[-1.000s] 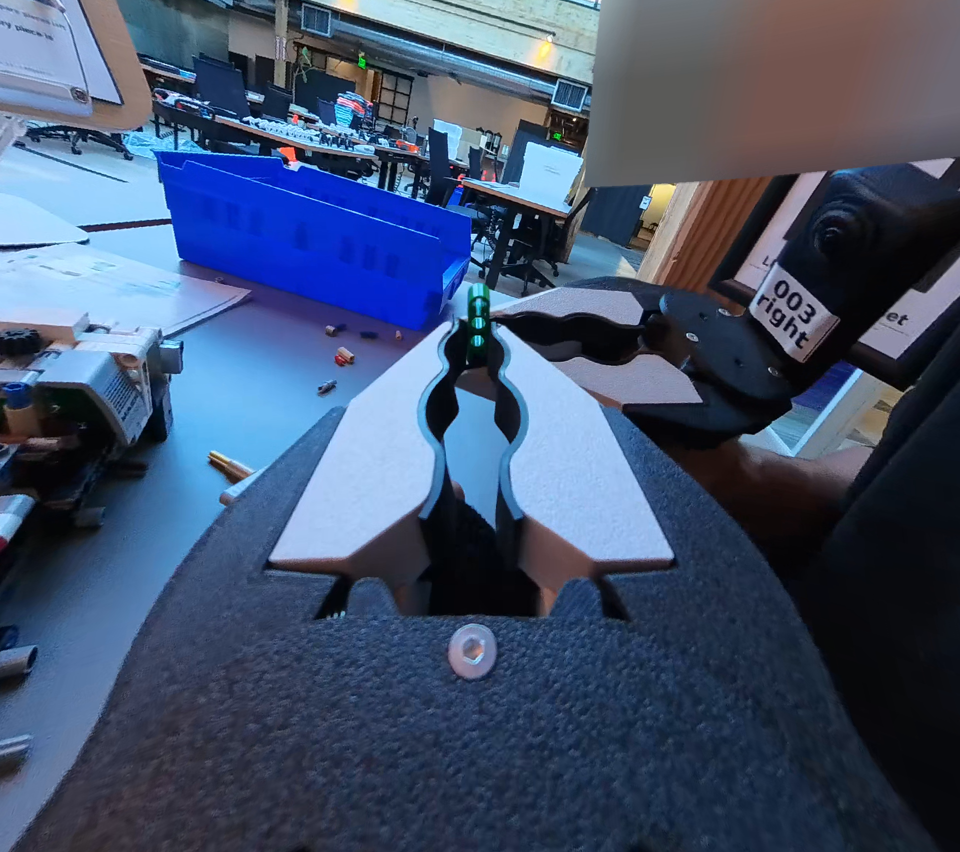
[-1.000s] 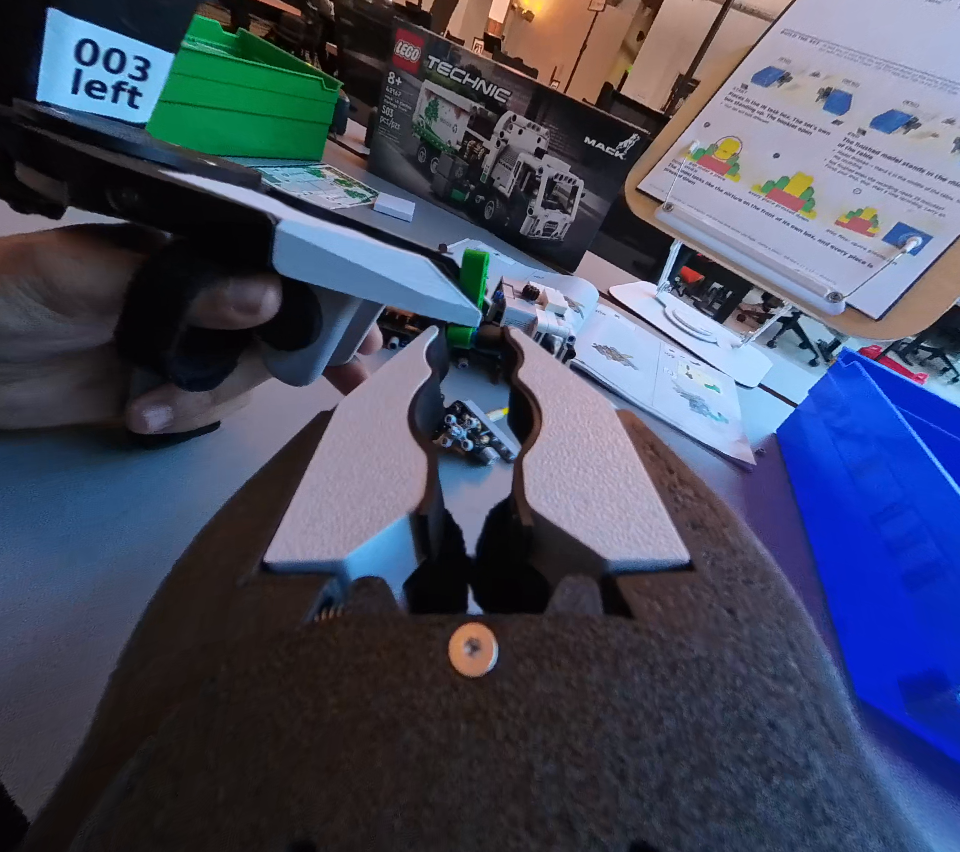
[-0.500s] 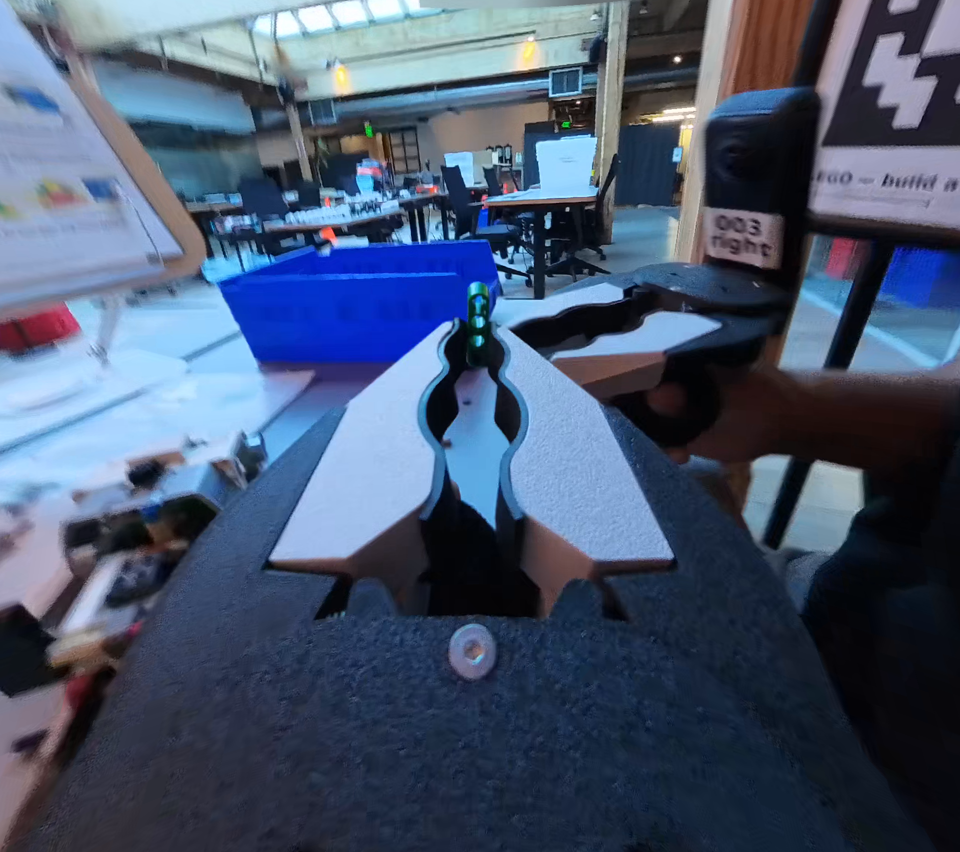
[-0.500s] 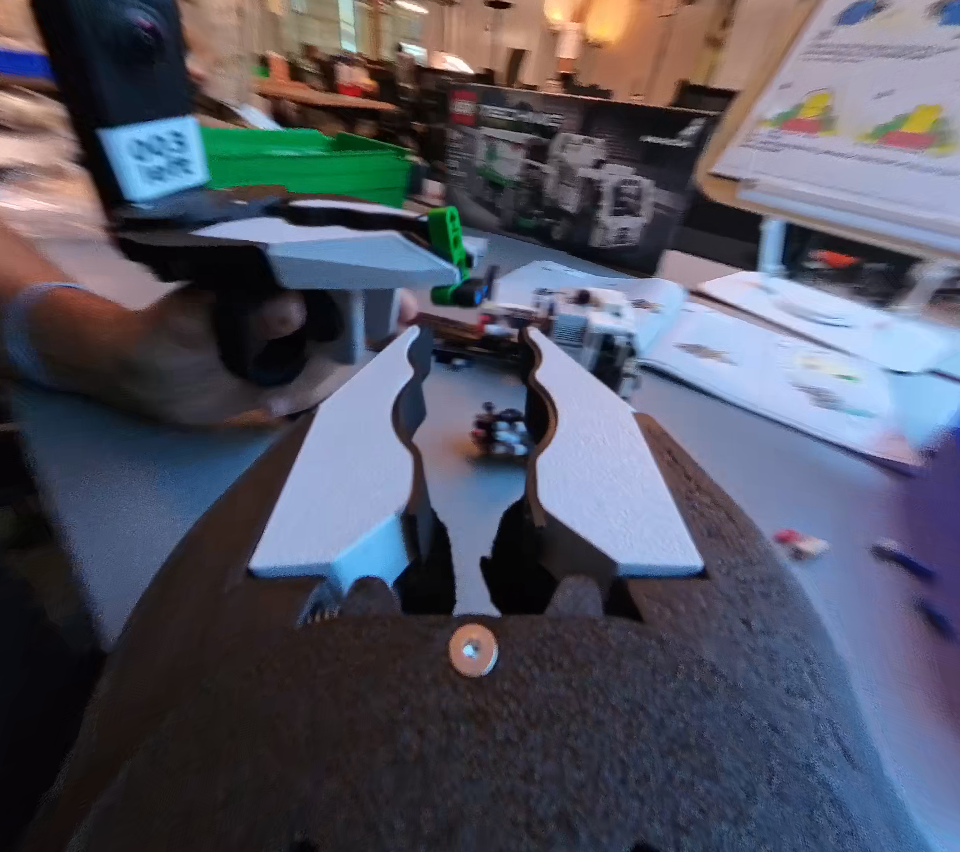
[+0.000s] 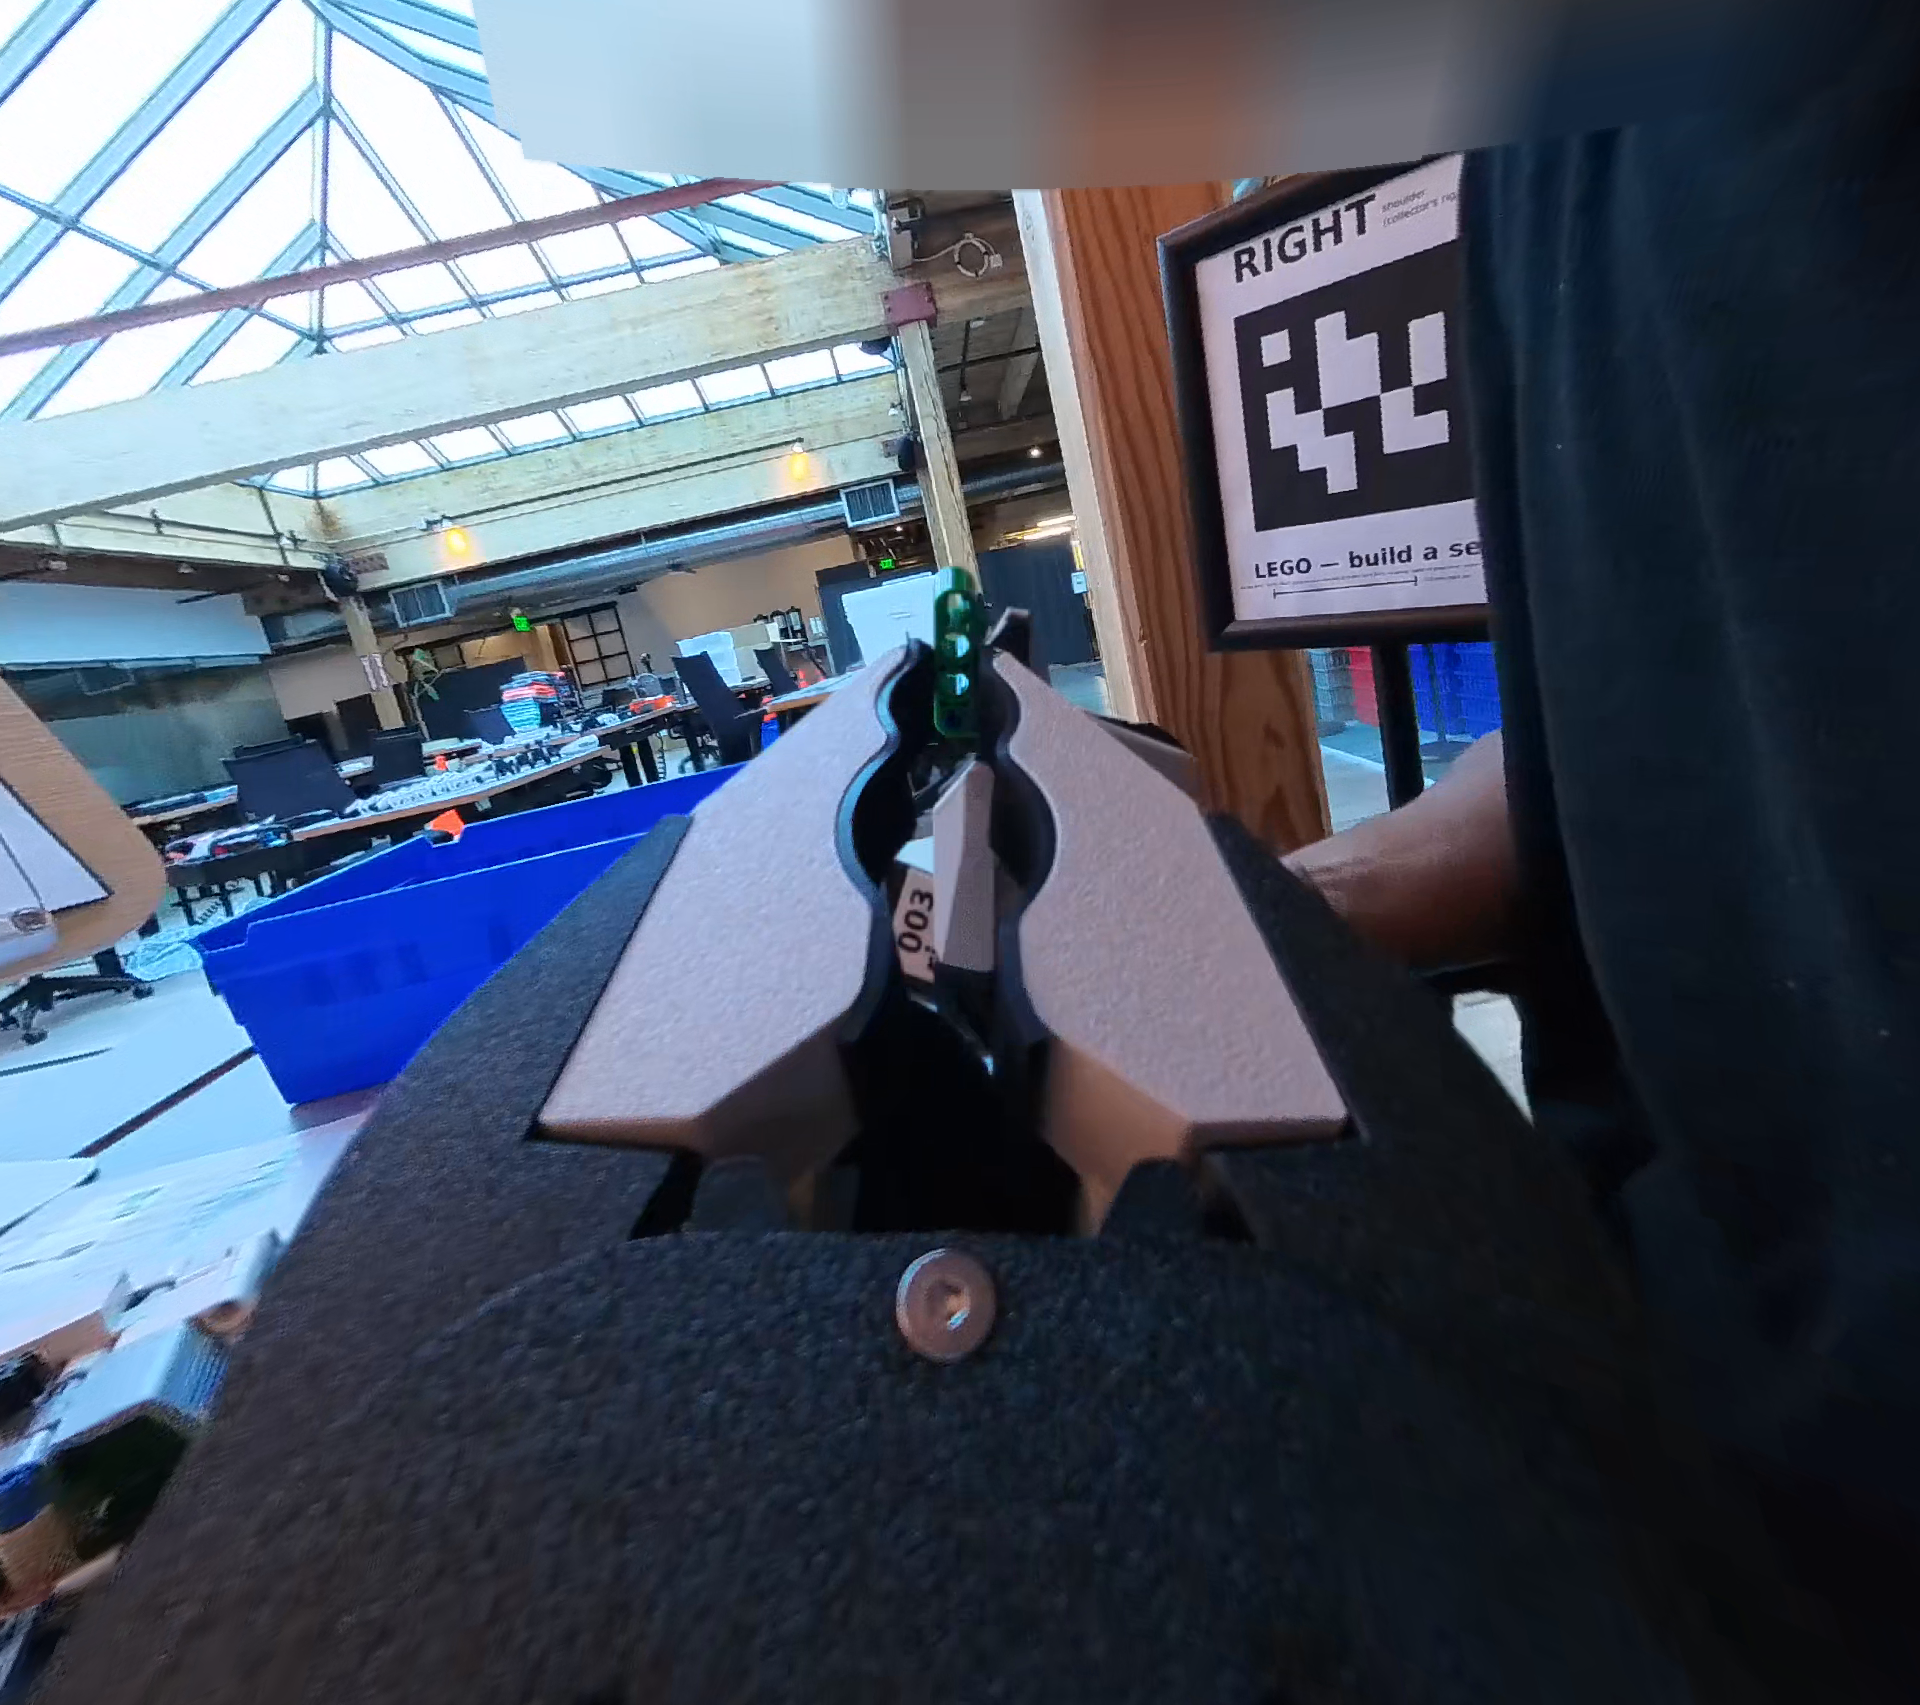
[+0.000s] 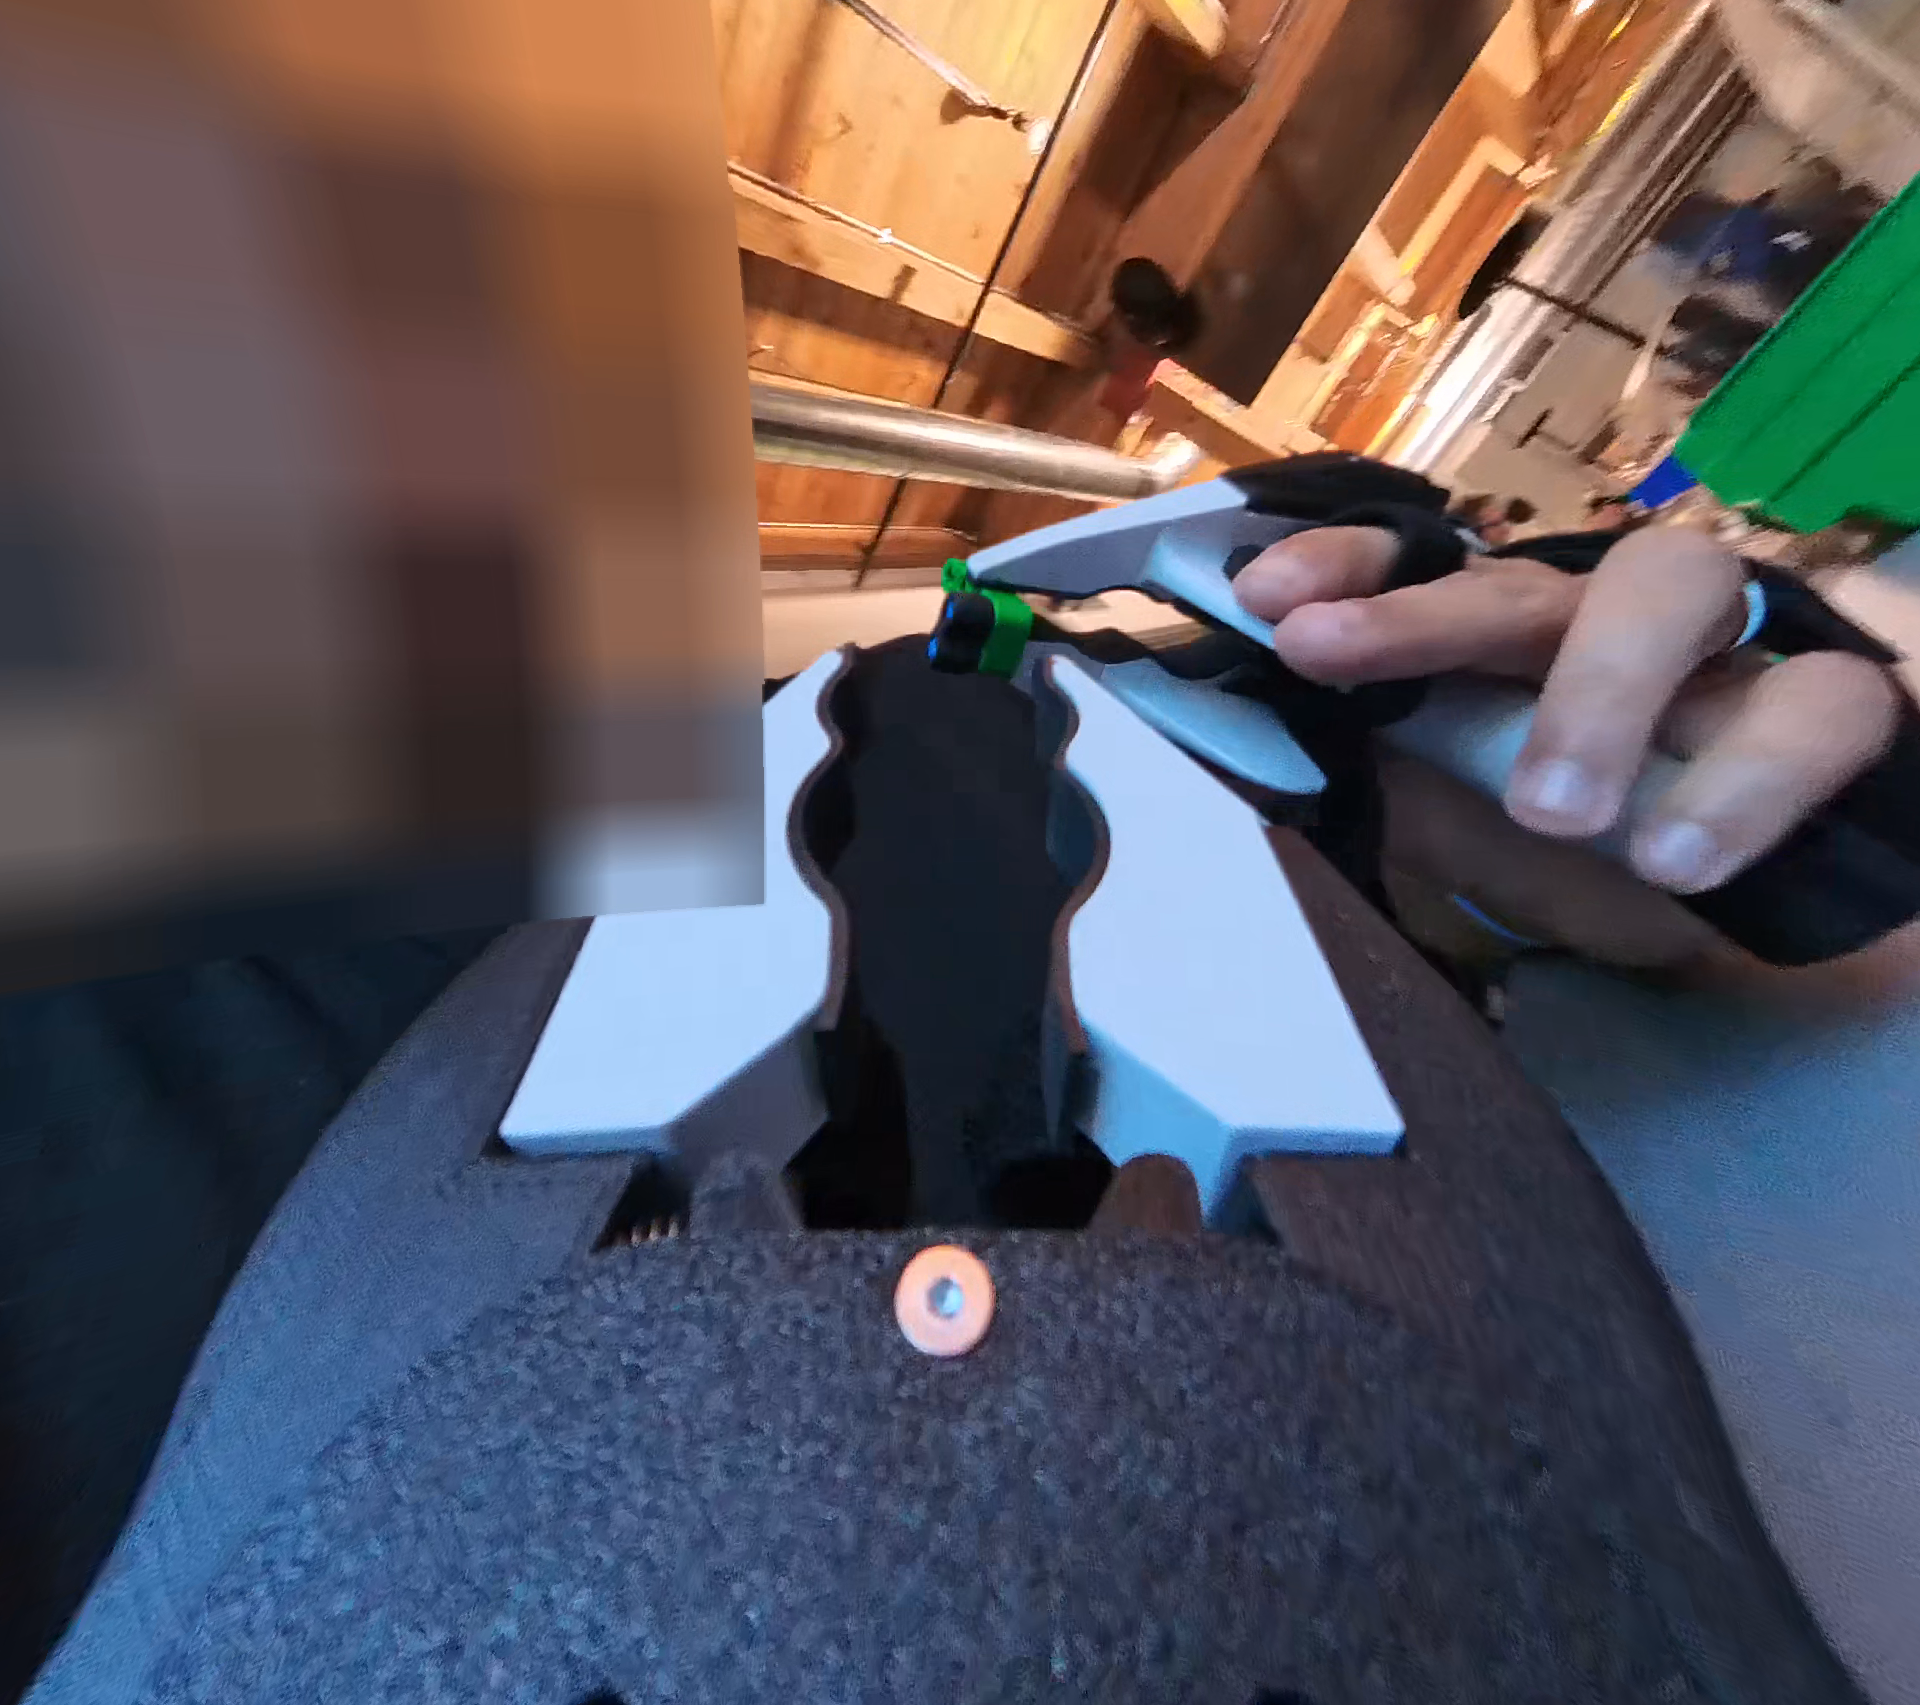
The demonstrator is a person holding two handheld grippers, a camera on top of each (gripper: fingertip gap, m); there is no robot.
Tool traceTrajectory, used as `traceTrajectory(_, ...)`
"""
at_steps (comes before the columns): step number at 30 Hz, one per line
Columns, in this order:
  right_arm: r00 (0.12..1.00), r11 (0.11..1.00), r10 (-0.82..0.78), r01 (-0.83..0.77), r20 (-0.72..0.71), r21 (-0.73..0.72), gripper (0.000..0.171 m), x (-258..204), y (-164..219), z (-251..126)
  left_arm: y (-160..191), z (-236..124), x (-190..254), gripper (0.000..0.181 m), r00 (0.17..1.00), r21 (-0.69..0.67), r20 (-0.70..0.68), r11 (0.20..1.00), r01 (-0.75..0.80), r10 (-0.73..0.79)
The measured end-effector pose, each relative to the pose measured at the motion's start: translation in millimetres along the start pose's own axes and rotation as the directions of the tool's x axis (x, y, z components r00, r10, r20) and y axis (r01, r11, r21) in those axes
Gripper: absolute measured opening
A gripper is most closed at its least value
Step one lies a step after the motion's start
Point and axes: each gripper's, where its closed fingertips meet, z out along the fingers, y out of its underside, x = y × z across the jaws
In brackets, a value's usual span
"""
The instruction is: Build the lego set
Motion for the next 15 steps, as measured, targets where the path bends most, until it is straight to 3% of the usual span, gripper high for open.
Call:
traceTrajectory(7, 0.999, 1.0, -0.002, 0.001, 0.05, 0.01, 0.018, 0.7, 6.8, 4.1, 0.8, 2.4, 8.8, 0.005, 0.999, -0.002, -0.026, 0.999, -0.044, 0.044)
traceTrajectory(11, 0.998, 0.998, -0.055, 0.055, 0.005, 0.022, 0.015, 4.1, 6.0, 3.4, 2.1, 2.8, 6.6, 0.006, 1.0, -0.01, -0.013, 1.0, -0.013, 0.013)
traceTrajectory(15, 0.991, 0.996, -0.088, 0.088, -0.102, -0.003, 0.016, 15.6, -0.7, -9.0, 17.4, -0.3, -0.6, 0.006, 1.0, -0.119, -0.009, 0.993, -0.021, 0.02)
